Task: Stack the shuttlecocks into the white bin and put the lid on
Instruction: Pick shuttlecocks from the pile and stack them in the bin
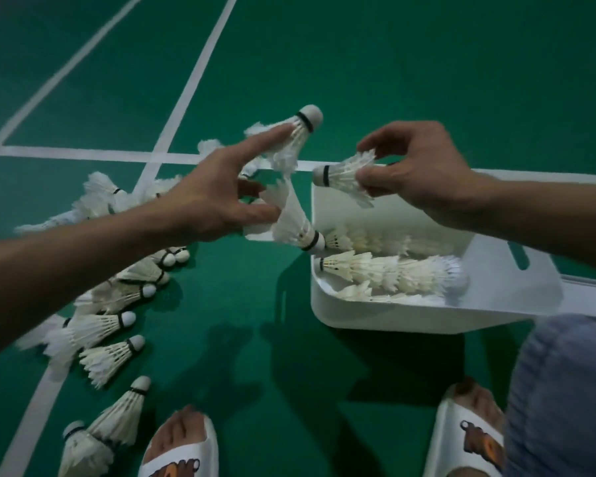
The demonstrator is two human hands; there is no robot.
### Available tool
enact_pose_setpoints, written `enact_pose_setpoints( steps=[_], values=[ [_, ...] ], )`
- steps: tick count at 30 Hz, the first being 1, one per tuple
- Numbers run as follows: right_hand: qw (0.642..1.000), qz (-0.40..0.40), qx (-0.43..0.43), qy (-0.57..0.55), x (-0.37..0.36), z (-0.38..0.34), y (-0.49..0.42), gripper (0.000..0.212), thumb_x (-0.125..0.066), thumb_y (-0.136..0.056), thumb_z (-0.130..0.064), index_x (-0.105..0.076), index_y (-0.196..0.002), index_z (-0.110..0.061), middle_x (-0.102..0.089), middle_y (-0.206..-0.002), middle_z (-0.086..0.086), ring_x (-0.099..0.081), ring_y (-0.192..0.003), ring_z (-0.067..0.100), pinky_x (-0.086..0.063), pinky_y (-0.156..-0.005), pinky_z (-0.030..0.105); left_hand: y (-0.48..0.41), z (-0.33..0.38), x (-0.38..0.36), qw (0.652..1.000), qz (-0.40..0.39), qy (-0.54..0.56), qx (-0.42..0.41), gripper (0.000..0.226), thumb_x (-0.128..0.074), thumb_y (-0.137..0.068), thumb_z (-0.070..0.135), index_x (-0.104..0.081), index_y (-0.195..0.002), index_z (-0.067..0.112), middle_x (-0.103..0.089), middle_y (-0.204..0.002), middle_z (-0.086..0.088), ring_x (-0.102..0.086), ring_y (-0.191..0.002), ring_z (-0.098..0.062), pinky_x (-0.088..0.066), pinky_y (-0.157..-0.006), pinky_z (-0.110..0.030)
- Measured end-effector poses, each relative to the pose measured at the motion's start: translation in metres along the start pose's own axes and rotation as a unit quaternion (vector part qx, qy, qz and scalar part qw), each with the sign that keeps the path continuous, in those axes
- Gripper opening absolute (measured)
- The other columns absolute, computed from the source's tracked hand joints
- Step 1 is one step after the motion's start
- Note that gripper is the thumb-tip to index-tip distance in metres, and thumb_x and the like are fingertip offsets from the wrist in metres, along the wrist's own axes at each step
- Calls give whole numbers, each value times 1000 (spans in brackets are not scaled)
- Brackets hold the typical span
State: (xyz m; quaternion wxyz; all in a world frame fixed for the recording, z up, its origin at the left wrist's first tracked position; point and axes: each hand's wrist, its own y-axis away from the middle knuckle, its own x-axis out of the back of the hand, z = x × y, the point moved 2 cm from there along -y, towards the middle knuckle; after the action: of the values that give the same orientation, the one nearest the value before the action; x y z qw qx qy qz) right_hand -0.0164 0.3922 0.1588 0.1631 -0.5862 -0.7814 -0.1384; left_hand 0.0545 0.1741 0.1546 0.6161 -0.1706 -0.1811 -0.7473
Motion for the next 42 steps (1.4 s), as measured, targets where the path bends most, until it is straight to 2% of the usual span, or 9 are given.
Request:
enact_pose_setpoints(
  steps=[3,8,10,12,15,20,31,36,42],
  values=[
    [998,17,-48,32,33,30,11,30,-75,-75,5,-67,-101,-6,-68,-93,12,-67,-73,24,-61,-70,36,-27,17,-31,997,-68,-24,-27,92,-70,-78,-2,-28,-144,48,-26,-150,19,-63,-88,-11,-55,-56,-20],
    [985,25,-110,129,71,87,26,23,-80,-74,-6,-69,-94,-9,-70,-81,10,-70,-69,27,-60,-70,43,-79,16,-95,980,-171,-95,-44,87,-74,-79,7,-30,-145,43,-34,-149,16,-65,-89,-12,-58,-77,-30],
    [976,13,-131,175,84,107,26,21,-81,-73,-9,-70,-91,-12,-70,-80,8,-70,-68,25,-60,-70,43,-98,10,-123,962,-221,-150,-62,83,-74,-79,10,-33,-146,39,-38,-149,13,-64,-77,-4,-55,-75,-21],
    [964,6,-153,218,96,126,24,21,-80,-72,-8,-69,-89,-14,-70,-83,7,-69,-68,21,-60,-69,39,-115,2,-146,949,-251,-178,-66,81,-73,-80,12,-33,-146,37,-39,-148,12,-61,-71,1,-52,-68,-13],
    [938,-26,-169,300,107,144,22,20,-75,-73,-4,-69,-89,-15,-70,-86,5,-66,-63,14,-54,-54,23,-137,-14,-169,944,-272,-181,-49,82,-74,-80,14,-31,-146,39,-37,-150,9,-57,-74,0,-47,-67,-16],
    [903,-102,-197,369,113,163,22,24,-72,-73,-5,-69,-94,-16,-70,-88,3,-59,-64,7,-42,-47,18,-152,-33,-188,941,-294,-168,-27,85,-74,-80,13,-29,-146,41,-36,-151,9,-55,-72,-2,-46,-70,-20],
    [868,-211,-222,390,115,164,26,34,-83,-68,-14,-66,-96,-19,-70,-91,2,-57,-40,1,-48,-48,20,-150,-43,-190,947,-276,-166,0,84,-75,-79,12,-31,-145,41,-36,-150,7,-54,-69,-1,-46,-71,-22],
    [850,-254,-251,386,109,171,34,50,-82,-69,-17,-63,-115,-18,-71,-95,-2,-67,-64,11,-51,-53,20,-150,-46,-193,948,-275,-159,6,85,-75,-79,11,-32,-145,41,-45,-142,9,-54,-62,-1,-42,-60,-17],
    [874,-214,-287,328,99,192,35,22,-69,-80,-4,-65,-100,-13,-71,-89,5,-67,-56,12,-55,-53,25,-149,-50,-192,949,-276,-156,4,85,-75,-78,13,-32,-145,42,-47,-139,8,-58,-73,-4,-46,-64,-18]
  ],
)
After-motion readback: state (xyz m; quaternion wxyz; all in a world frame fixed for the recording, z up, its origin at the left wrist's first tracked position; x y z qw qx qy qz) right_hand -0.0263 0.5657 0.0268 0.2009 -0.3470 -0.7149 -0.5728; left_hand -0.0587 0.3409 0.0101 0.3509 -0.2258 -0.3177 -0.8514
